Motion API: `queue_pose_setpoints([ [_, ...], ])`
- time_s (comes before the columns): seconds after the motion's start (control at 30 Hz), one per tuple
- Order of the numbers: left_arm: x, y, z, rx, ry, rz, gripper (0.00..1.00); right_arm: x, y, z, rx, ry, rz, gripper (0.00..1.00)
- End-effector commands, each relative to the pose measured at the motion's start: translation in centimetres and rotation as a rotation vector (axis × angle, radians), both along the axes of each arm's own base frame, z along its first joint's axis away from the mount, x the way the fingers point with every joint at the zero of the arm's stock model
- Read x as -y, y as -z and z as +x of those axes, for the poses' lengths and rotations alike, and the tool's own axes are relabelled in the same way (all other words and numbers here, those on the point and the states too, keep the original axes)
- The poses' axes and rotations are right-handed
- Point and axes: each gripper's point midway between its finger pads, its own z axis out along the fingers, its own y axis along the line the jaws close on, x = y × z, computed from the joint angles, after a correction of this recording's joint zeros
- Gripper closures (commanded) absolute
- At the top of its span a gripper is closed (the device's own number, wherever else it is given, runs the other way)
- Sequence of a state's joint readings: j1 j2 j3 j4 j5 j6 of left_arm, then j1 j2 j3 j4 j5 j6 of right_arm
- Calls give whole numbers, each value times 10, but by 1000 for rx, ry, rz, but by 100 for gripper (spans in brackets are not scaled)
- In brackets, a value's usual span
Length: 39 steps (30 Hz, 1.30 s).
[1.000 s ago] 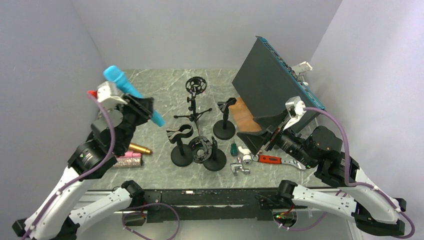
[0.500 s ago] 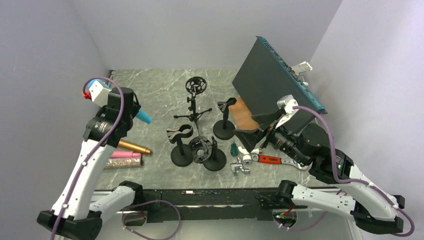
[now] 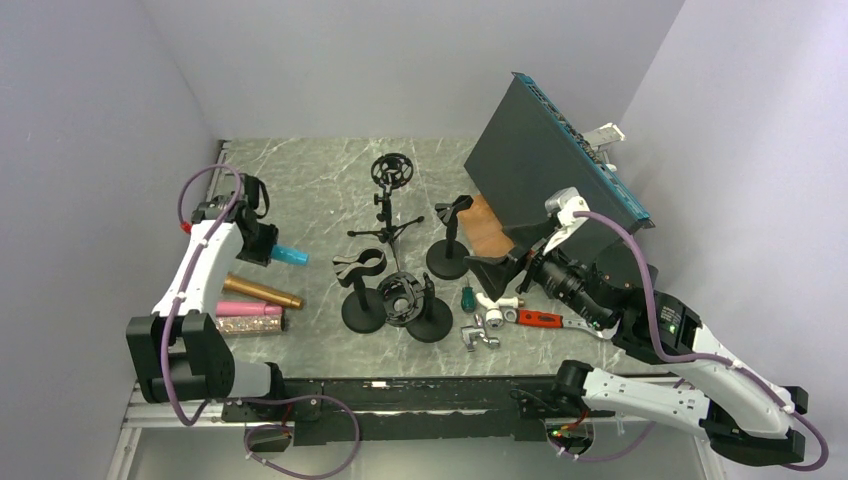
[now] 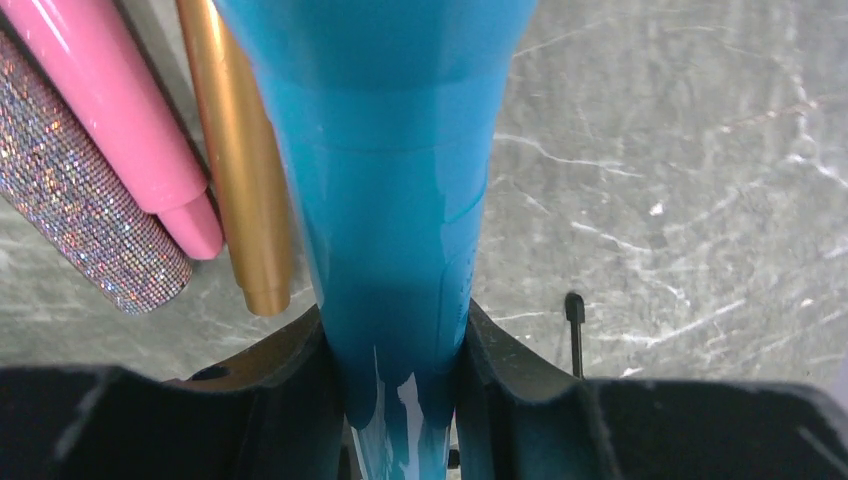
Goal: Remove the microphone from the stand
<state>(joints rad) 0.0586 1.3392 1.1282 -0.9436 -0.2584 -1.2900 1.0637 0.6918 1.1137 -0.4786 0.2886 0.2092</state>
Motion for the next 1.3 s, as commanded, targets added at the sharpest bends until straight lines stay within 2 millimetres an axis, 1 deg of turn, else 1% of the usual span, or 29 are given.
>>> queue_pose_setpoints([
  [0.0, -1, 12, 2, 0, -122, -66, 100, 4, -18, 2, 36, 17, 23, 0],
  [0.13, -8, 33, 5, -50, -164, -51, 99, 4, -16, 3, 37, 23, 16, 0],
  [0.23, -11, 46, 12, -67, -170, -68, 96, 3, -17, 4, 39, 27, 12, 0],
  [0.33, -13, 62, 18, -111, -160, -85, 97, 2, -16, 6, 41, 29, 8, 0],
  [0.43, -18, 78, 13, -198, -182, -94, 98, 0, -17, 7, 43, 29, 8, 0],
  [0.53, -22, 89, 6, -232, -201, -92, 97, 0, -15, 8, 44, 31, 4, 0],
  [0.57, -23, 91, 4, -244, -203, -86, 95, -1, -14, 8, 44, 32, 3, 0],
  [0.67, -22, 98, 3, -265, -175, -85, 83, -3, -14, 8, 43, 29, 4, 0],
  [0.8, -25, 110, -3, -312, -179, -83, 76, -4, -15, 8, 48, 21, 7, 0],
  [0.9, -26, 118, -6, -327, -176, -94, 69, -2, -16, 7, 47, 22, 11, 0],
  [1.07, -28, 124, -11, -375, -172, -92, 66, 0, -14, 6, 44, 28, 15, 0],
  [1.13, -29, 124, -13, -373, -171, -83, 63, 1, -14, 6, 44, 29, 15, 0],
  [1.17, -29, 125, -14, -371, -170, -82, 59, 1, -14, 6, 45, 27, 16, 0],
  [1.23, -31, 126, -17, -376, -170, -80, 48, 1, -15, 6, 48, 27, 18, 0],
  [1.27, -31, 126, -17, -377, -169, -77, 40, 1, -16, 6, 49, 26, 19, 0],
])
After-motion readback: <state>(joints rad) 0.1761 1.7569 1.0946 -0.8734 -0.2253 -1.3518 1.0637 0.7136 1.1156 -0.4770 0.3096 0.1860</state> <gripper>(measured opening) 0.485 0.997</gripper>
